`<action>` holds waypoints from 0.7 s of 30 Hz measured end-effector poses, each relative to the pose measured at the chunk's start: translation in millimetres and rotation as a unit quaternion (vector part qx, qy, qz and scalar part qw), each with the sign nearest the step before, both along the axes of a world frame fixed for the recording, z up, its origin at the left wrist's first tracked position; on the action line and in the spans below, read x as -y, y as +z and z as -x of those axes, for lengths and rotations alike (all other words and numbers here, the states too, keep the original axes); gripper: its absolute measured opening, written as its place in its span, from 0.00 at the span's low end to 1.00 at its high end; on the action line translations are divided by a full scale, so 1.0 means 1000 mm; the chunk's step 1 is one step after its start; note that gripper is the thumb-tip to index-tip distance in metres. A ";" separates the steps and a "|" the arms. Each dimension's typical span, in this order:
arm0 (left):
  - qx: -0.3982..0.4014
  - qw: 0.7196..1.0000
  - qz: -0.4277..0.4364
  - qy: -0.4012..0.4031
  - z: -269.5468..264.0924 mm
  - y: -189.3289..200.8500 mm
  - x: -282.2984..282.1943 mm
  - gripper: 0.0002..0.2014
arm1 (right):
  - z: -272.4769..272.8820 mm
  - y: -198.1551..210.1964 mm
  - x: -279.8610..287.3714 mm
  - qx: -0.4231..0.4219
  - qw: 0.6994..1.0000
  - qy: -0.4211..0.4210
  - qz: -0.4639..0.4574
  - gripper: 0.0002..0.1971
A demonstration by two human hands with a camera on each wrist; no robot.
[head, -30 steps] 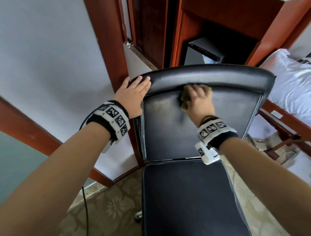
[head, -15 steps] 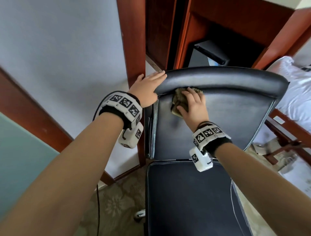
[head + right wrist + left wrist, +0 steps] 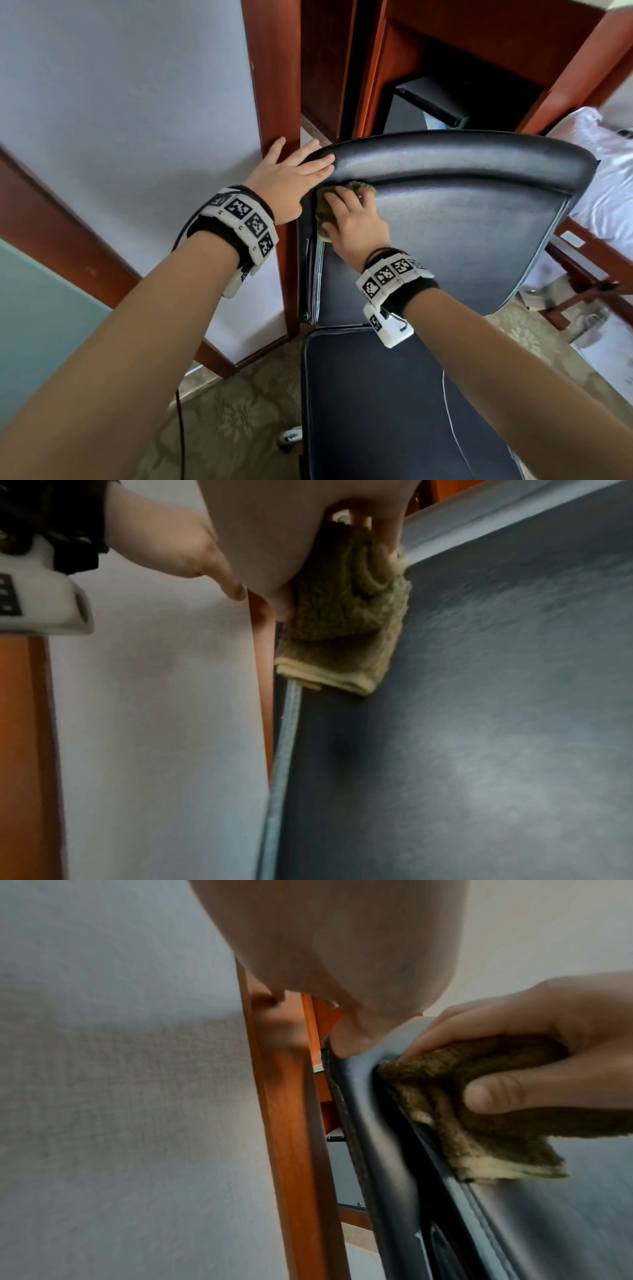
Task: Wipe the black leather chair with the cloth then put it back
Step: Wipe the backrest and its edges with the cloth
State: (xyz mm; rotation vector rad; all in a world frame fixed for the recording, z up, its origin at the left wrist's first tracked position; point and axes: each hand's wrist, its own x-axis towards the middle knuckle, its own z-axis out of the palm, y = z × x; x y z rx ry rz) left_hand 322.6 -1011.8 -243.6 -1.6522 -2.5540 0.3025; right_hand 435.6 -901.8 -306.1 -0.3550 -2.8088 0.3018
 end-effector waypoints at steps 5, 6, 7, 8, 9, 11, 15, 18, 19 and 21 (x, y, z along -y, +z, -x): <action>0.008 1.000 0.005 0.008 0.000 -0.002 -0.001 0.42 | -0.016 0.006 -0.033 0.013 0.999 -0.042 -0.011 0.27; 0.005 1.000 0.005 0.008 0.000 -0.004 -0.002 0.42 | -0.019 0.006 -0.037 0.016 0.998 -0.067 0.005 0.26; 0.003 1.000 0.005 0.007 -0.001 -0.005 -0.002 0.42 | -0.020 0.006 -0.036 0.017 0.996 -0.081 0.017 0.26; 0.001 1.000 0.004 0.006 -0.002 -0.006 -0.002 0.42 | -0.019 0.007 -0.034 0.017 0.996 -0.084 0.023 0.26; 0.001 1.000 0.004 0.006 -0.002 -0.007 -0.003 0.42 | -0.016 0.008 -0.031 0.023 0.996 -0.084 0.028 0.26; -0.003 1.000 0.006 0.007 -0.003 -0.009 -0.004 0.42 | -0.008 0.008 -0.024 0.039 0.996 -0.082 0.025 0.26; -0.010 1.000 0.013 0.000 -0.002 -0.010 -0.005 0.42 | 0.004 0.007 -0.003 0.068 0.996 -0.006 -0.064 0.29; -0.009 1.000 0.020 -0.001 -0.001 -0.009 -0.006 0.42 | 0.004 0.002 0.001 0.044 0.995 0.013 -0.091 0.33; -0.008 1.000 0.021 -0.001 -0.001 -0.009 -0.006 0.42 | 0.003 0.002 0.000 0.034 0.995 0.010 -0.097 0.33; -0.003 1.000 0.017 0.001 -0.001 -0.009 -0.005 0.43 | 0.000 0.005 -0.007 0.012 0.992 0.022 -0.120 0.32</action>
